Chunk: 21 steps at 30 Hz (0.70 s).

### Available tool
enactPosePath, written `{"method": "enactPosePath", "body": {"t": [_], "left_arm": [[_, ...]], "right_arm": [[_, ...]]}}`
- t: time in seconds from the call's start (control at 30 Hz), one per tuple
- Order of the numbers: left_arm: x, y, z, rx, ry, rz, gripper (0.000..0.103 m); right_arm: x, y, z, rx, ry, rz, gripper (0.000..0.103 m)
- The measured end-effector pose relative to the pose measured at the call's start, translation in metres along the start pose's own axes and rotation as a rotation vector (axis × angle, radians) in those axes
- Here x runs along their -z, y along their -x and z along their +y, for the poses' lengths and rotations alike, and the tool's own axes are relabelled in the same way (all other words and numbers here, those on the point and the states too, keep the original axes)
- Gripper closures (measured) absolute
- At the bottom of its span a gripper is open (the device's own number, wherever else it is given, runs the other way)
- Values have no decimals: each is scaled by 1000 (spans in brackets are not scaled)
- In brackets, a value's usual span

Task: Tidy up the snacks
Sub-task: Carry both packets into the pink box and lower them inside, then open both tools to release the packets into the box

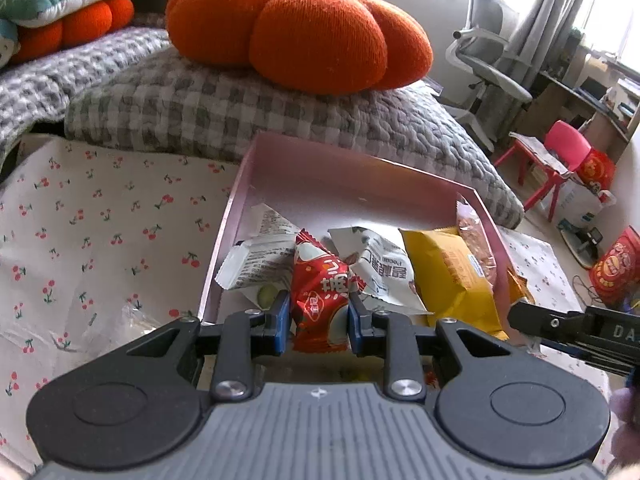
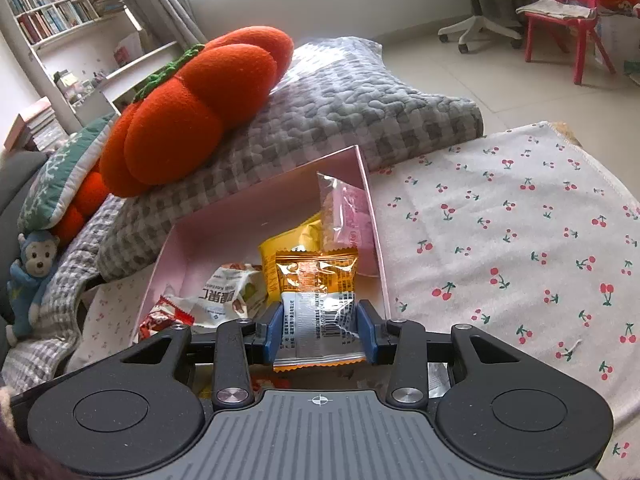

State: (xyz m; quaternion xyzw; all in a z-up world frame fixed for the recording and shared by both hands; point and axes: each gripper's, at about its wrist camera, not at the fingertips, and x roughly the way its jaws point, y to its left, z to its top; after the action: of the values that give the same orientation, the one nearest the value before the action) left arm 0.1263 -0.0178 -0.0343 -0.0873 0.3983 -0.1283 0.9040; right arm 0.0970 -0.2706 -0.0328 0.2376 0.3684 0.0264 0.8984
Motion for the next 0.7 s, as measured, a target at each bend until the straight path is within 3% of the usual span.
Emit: {"method": "enactPosePath", "body": {"t": [0.23, 0.47, 0.57, 0.63, 0.7], "left_arm": [[-2, 3, 9, 47, 70, 68, 78], [1, 4, 15, 98, 119, 19, 76], [-1, 8, 13, 111, 113, -14, 70], [-1, 9, 10, 121, 100, -18, 56], [-2, 10, 7, 117, 85, -19, 53]], "right_arm": [[-2, 0, 5, 39, 25, 15, 65], [-2, -2, 4, 24, -2, 5, 65], [-2, -2, 2, 6, -10, -23, 64], [-3, 0, 0, -1, -29, -41, 61], [-5, 1, -4, -11, -60, -45, 56]]}}
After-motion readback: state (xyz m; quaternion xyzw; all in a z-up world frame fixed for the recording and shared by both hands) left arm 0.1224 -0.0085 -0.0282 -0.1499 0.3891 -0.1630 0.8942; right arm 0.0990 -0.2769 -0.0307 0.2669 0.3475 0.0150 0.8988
